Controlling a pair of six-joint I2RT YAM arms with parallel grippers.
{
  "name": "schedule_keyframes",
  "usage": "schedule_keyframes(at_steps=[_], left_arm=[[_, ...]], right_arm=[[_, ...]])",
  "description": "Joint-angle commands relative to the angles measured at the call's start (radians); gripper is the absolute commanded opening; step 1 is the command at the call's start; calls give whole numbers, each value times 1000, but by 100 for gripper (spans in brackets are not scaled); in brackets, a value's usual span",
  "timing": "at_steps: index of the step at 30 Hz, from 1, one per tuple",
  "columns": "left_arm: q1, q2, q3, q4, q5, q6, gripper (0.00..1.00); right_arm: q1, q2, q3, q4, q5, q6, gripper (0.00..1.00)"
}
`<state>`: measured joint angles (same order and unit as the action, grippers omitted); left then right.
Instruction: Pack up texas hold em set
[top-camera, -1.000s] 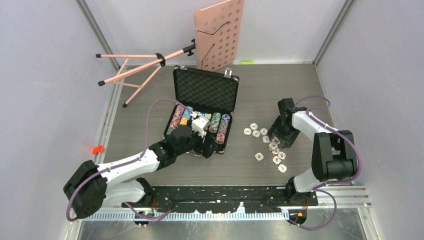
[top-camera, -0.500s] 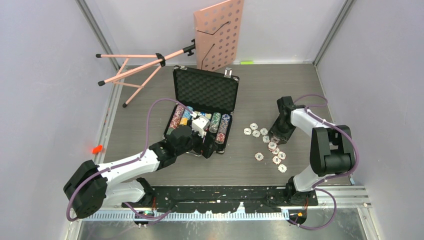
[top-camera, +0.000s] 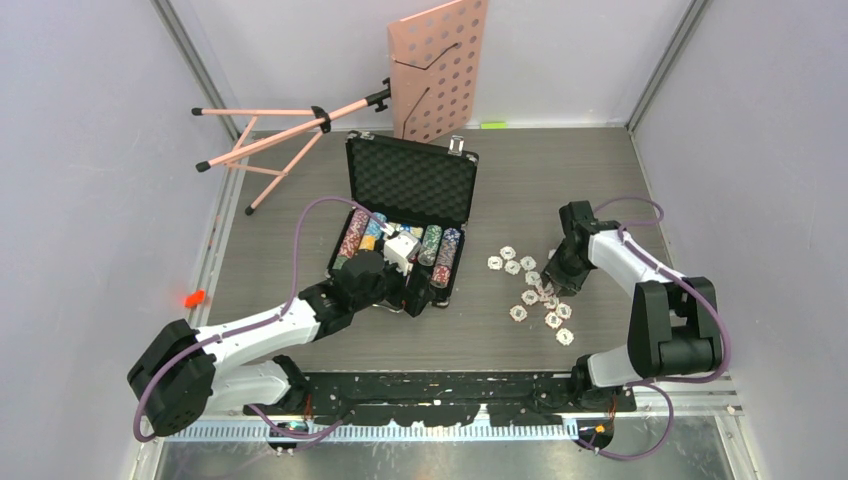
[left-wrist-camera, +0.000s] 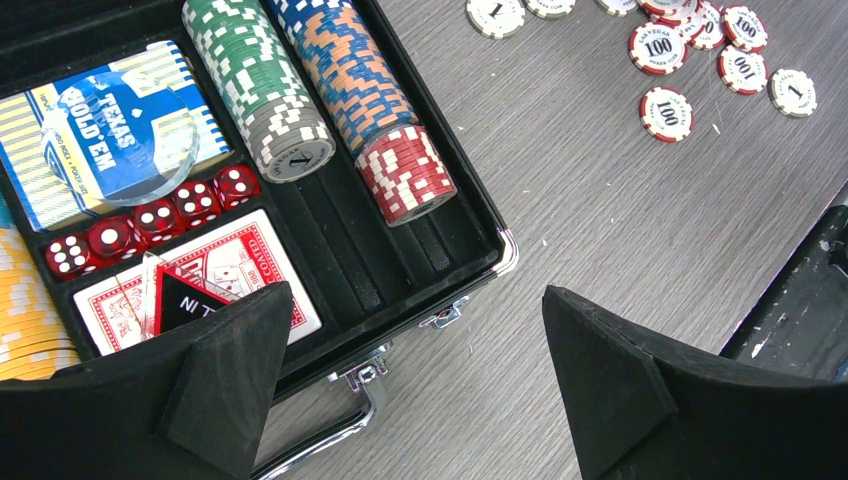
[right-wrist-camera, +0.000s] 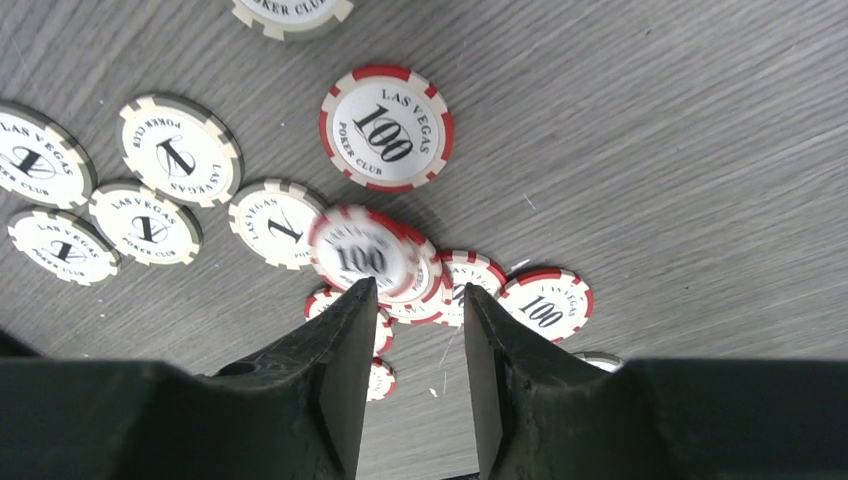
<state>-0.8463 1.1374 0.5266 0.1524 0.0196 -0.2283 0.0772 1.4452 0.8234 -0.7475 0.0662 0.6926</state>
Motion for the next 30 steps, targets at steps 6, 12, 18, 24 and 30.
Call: schedule_keyframes(at_steps=[6, 12, 18, 24, 30], left_arm=[[0, -5, 34, 26, -2, 12, 100], [1, -10, 33, 24, -6, 14, 100], [1, -6, 34, 24, -5, 14, 100], [1, -4, 35, 24, -2, 12, 100], [1, -7, 32, 27, 3, 10, 100]], right_arm=[[8, -39, -12, -10, -34, 11, 41], [13, -42, -1, -10, -23, 12, 61], [14, -36, -11, 14, -26, 40, 65], [22, -107, -30, -69, 90, 47, 89], [22, -279, -85, -132, 179, 227, 100]])
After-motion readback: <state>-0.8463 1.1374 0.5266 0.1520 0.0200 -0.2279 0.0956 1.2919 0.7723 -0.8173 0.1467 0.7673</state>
